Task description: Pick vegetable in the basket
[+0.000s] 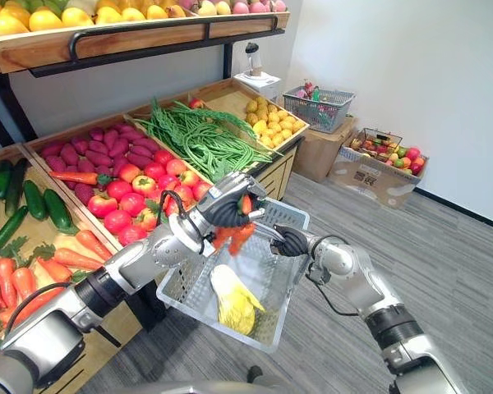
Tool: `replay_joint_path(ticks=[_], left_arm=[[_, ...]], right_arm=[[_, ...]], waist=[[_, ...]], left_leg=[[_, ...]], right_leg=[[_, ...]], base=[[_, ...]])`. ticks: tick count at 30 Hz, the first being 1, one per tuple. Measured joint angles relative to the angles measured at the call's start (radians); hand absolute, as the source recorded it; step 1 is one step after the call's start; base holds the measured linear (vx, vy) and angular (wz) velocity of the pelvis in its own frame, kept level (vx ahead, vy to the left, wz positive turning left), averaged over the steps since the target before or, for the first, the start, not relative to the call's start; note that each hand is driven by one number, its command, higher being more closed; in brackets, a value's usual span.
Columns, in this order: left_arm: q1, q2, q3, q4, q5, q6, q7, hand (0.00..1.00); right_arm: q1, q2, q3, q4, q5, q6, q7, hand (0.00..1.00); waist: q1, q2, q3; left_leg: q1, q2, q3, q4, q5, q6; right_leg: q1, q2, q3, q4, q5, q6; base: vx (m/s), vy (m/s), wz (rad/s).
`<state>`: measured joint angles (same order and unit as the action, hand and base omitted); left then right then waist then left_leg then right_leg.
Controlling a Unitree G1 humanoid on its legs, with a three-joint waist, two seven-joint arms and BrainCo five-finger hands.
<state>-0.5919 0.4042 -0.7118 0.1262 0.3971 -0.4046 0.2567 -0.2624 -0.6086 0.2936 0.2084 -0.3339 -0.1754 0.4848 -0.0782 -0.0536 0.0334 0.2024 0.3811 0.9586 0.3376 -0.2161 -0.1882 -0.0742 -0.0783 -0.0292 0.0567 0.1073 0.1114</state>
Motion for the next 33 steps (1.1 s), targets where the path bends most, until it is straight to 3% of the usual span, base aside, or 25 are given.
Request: replay_joint_path(ticks=[20, 33], left_arm=[[0.054, -0.009, -0.050, 0.008, 0.000, -0.008, -0.092, 1.00], [0.124, 0.014, -0.067, 0.008, 0.000, -0.031, -0.152, 1.00]], right_arm=[[-0.003, -0.009, -0.077, 0.000, 0.003, 0.010, -0.001, 1.00], [0.022, -0.041, -0.123, 0.000, 0.021, -0.013, -0.003, 1.00]], waist=[[-0.002, 0.005, 0.030], [-0.003, 0.007, 0.043]], left_leg=[[-0.027, 0.034, 0.018, 0.071, -0.027, -0.001], [-0.028, 0.032, 0.016, 0.084, -0.039, 0.003]], right_leg=[[-0.059, 0.001, -0.021, 0.054, -0.012, -0.017], [-0.064, -0.010, -0.028, 0.071, -0.020, -0.016]], base=[[-0.03, 0.002, -0.03], [-0.01, 0.011, 0.00]])
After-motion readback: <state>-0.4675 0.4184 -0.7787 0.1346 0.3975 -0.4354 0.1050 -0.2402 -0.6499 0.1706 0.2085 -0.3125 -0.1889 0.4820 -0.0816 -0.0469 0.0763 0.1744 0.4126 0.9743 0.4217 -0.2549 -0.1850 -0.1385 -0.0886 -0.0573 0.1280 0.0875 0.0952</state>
